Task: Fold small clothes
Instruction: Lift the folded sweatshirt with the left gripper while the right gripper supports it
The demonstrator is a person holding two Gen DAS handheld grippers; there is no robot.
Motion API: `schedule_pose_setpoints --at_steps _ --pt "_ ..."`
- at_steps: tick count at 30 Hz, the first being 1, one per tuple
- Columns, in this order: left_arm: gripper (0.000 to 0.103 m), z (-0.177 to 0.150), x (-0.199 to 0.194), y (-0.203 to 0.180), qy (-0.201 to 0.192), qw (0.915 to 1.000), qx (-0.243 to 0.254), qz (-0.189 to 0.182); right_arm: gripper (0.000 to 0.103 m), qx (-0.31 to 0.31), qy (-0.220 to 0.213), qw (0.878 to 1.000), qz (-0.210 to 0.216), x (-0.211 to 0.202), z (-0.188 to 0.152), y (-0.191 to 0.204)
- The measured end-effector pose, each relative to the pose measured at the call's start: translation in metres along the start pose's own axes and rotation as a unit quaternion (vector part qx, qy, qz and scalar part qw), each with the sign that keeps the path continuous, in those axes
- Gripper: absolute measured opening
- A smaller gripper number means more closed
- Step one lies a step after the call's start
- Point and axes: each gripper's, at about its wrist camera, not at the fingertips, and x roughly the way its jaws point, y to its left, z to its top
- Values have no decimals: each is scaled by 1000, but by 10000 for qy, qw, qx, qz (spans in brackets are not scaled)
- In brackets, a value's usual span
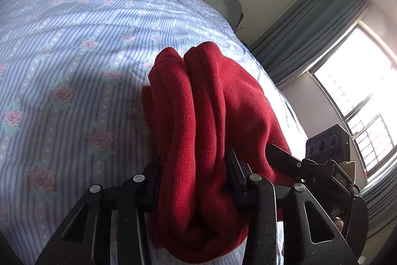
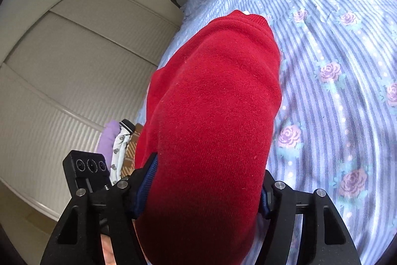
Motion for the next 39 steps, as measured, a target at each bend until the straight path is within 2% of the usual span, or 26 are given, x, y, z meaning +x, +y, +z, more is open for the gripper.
schedule_pose_setpoints --at_steps 8,13,18,23,30,35,39 --pt "41 12 -50 -23 -226 9995 215 -3 66 -165 -193 9995 174 -23 -7 49" --pt "41 21 -102 -22 -466 9986 252 2 66 -371 -270 9984 329 -23 -13 100" --pt "41 36 -174 -4 -776 9965 273 156 66 -614 -251 9962 571 -5 -20 161" --pt "41 64 -254 29 -1097 9929 275 359 66 -816 -209 9924 901 33 -28 230" --pt "41 120 -353 84 -1413 9861 438 751 67 -960 -196 9848 1434 117 -28 333" --pt "41 153 -396 137 -1534 9827 401 960 67 -900 -159 9819 1659 186 -25 392" --pt "41 170 -409 185 -1492 9834 228 1012 67 -861 -27 9827 1641 243 -29 421"
